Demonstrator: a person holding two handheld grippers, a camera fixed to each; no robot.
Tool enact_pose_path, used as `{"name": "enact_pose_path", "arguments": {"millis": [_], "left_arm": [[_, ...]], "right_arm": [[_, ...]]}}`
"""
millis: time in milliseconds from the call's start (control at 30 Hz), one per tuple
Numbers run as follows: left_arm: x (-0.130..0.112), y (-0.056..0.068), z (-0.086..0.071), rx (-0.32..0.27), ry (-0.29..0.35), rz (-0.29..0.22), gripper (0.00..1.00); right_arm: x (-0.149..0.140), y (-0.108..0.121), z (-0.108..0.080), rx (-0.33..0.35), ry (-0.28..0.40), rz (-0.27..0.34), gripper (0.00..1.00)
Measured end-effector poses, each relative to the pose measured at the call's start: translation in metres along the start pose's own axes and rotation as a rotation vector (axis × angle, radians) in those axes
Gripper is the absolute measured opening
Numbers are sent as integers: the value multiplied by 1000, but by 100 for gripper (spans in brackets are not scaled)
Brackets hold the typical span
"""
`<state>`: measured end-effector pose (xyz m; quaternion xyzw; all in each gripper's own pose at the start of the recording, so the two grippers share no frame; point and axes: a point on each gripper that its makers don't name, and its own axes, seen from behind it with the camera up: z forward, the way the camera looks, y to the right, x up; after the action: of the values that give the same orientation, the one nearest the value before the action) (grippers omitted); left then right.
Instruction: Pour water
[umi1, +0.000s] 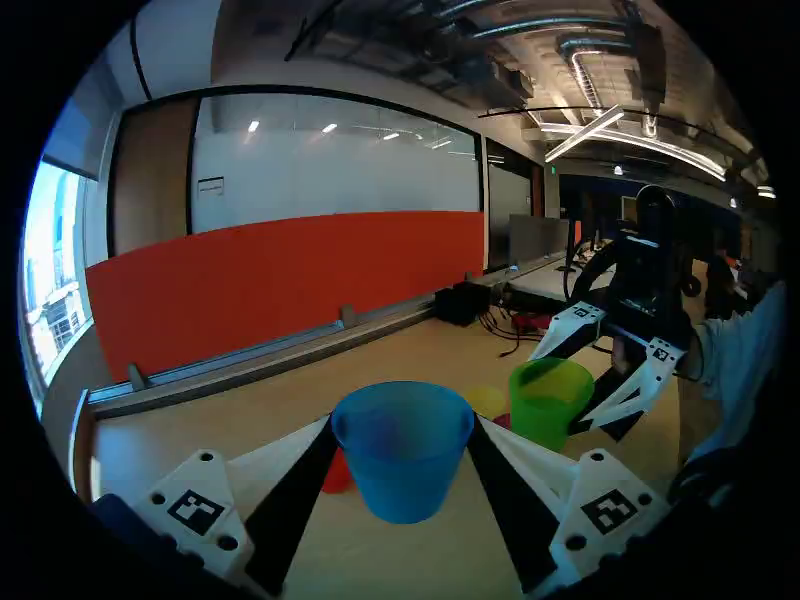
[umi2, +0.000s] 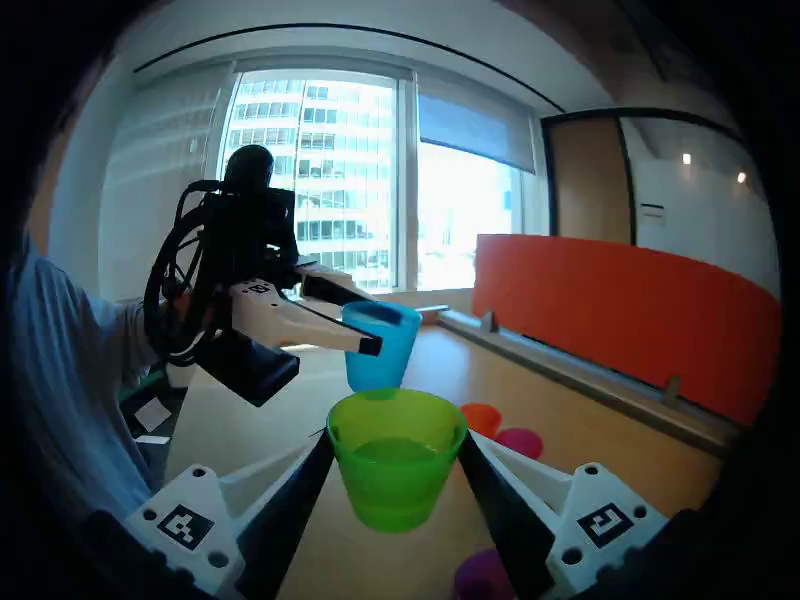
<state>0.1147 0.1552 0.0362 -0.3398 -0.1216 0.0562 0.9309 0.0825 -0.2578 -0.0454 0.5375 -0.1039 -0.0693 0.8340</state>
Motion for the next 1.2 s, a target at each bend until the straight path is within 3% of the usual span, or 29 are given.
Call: {"name": "enact_pose_path", "arguments": {"millis": [633,1200], "left_arm": [[-72,14,12,-36,-129,8,88],[-128,25,27,-62,-238,15,89]], "right_arm": [[-53,-3,8,40,-161,-8,90],[-91,-2,19,47,-260,-28,90]]}}
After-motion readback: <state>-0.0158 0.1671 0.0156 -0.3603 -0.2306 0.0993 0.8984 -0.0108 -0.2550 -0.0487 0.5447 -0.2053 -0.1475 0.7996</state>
